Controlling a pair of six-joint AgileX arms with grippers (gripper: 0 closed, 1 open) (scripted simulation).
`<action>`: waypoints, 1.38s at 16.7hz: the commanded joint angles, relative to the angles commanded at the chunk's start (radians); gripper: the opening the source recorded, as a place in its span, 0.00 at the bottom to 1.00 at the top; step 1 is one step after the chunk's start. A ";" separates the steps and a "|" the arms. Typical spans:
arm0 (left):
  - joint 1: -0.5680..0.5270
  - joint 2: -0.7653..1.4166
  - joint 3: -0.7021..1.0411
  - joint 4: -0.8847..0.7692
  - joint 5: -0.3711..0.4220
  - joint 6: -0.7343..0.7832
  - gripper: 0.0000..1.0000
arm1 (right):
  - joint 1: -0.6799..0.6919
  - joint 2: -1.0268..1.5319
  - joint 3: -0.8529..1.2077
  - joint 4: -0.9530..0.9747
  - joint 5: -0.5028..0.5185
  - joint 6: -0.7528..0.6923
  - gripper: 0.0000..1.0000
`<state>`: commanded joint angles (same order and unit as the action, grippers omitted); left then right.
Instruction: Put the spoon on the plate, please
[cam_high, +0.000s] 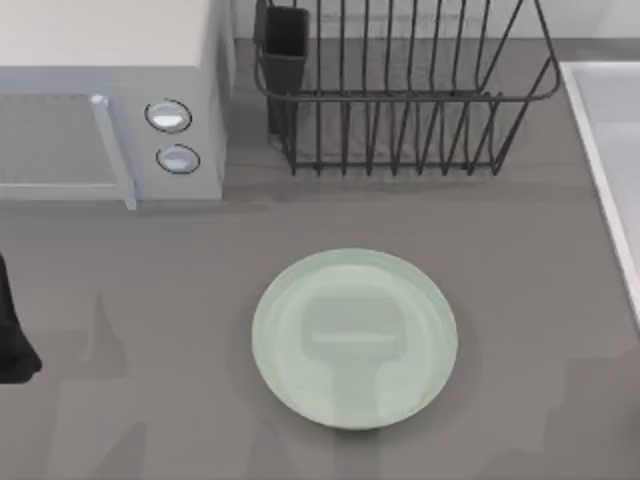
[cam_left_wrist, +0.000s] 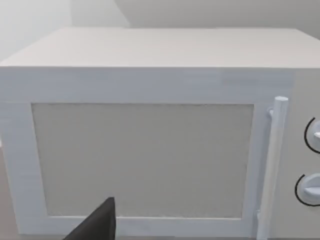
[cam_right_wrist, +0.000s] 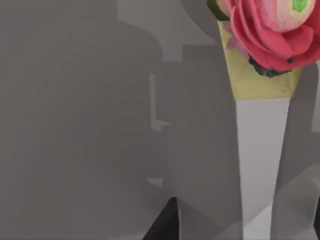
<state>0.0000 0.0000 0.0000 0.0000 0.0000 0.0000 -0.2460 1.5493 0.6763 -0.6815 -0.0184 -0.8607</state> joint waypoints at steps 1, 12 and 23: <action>0.000 0.000 0.000 0.000 0.000 0.000 1.00 | -0.001 -0.004 0.011 -0.013 0.000 -0.001 0.00; 0.000 0.000 0.000 0.000 0.000 0.000 1.00 | -0.004 -0.172 0.279 -0.452 0.000 -0.007 0.00; 0.000 0.000 0.000 0.000 0.000 0.000 1.00 | 0.074 -0.089 0.370 -0.465 0.004 -0.218 0.00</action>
<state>0.0000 0.0000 0.0000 0.0000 0.0000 0.0000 -0.1719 1.4599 1.0458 -1.1469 -0.0141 -1.0785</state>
